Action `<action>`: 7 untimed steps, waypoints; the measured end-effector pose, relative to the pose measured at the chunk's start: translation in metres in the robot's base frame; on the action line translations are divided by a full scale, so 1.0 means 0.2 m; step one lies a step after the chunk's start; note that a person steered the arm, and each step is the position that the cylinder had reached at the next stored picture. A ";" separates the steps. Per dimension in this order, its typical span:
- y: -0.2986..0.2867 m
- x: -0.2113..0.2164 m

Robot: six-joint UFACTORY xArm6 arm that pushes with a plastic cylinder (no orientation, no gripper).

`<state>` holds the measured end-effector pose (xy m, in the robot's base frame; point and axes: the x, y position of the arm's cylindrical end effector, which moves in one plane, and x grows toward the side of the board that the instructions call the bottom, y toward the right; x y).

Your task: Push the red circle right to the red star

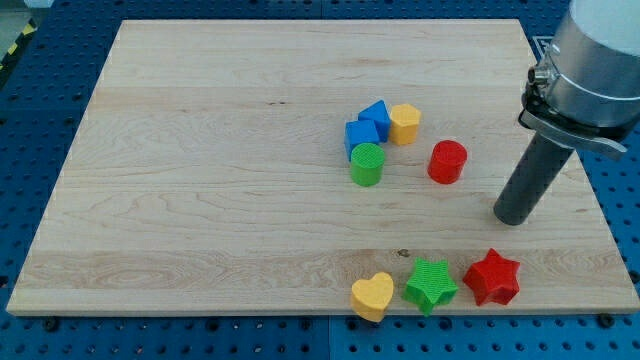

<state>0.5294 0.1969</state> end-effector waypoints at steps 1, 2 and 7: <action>0.01 0.00; 0.07 0.00; 0.06 -0.44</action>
<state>0.4410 0.2091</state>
